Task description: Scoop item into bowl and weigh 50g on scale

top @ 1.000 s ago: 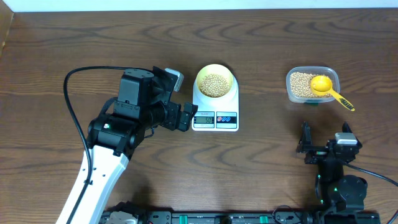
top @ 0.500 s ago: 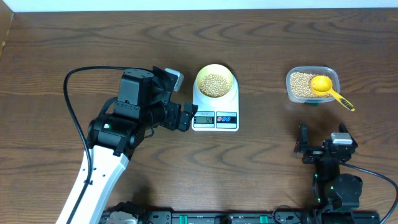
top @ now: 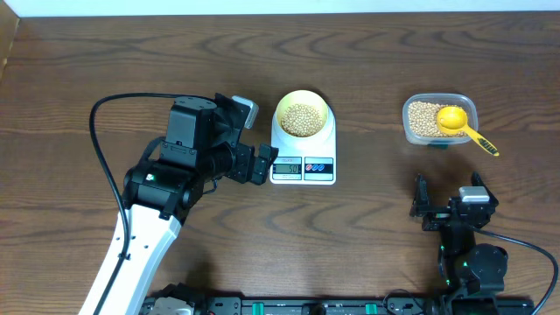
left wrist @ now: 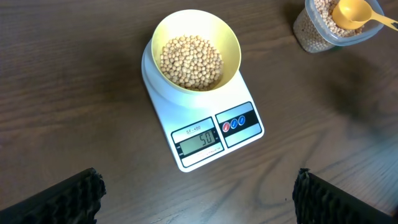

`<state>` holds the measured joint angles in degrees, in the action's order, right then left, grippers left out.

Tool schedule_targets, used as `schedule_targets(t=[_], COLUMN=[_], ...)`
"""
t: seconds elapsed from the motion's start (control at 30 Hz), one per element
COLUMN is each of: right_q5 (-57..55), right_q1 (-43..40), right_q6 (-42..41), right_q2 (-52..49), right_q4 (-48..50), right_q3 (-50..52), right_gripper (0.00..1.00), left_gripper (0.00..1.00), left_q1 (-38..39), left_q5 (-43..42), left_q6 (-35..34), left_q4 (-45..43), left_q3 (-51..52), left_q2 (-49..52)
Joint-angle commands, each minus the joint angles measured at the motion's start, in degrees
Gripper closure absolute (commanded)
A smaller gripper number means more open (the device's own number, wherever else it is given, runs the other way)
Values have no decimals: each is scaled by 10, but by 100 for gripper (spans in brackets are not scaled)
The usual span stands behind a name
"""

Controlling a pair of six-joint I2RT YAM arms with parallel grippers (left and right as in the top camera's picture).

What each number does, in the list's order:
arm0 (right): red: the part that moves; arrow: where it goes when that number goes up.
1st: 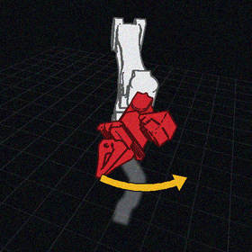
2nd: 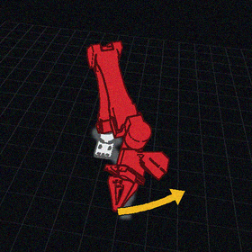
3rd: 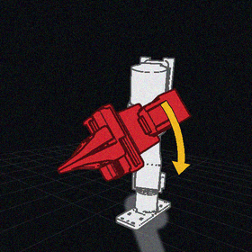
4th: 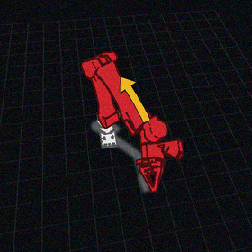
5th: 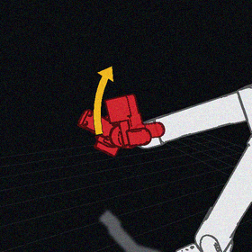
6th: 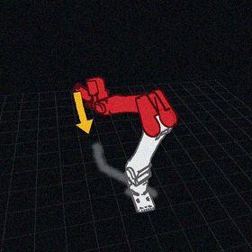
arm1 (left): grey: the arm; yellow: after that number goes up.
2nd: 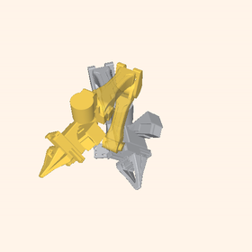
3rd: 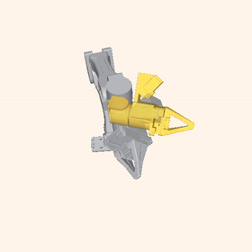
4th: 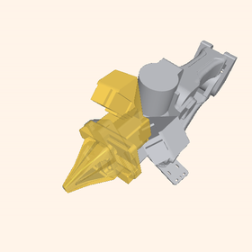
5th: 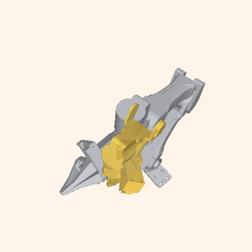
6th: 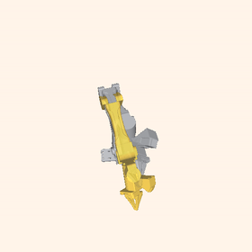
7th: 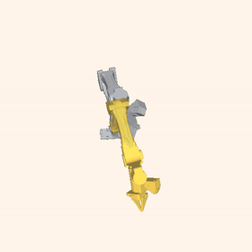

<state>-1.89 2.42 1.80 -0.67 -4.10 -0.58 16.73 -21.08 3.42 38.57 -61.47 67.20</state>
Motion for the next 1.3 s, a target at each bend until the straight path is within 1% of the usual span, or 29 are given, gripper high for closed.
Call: schedule_targets(t=[0.0, 1.27], right_q5=[3, 4], right_q1=[-2, -13], right_q6=[7, 6], right_q2=[4, 3], right_q4=[-2, -1], right_q3=[3, 3], right_gripper=[1, 1], left_gripper=[1, 1], left_q1=[1, 1], left_q5=[-5, -5], left_q6=[6, 6], left_q4=[-1, -1], left_q3=[1, 1], left_q2=[2, 2])
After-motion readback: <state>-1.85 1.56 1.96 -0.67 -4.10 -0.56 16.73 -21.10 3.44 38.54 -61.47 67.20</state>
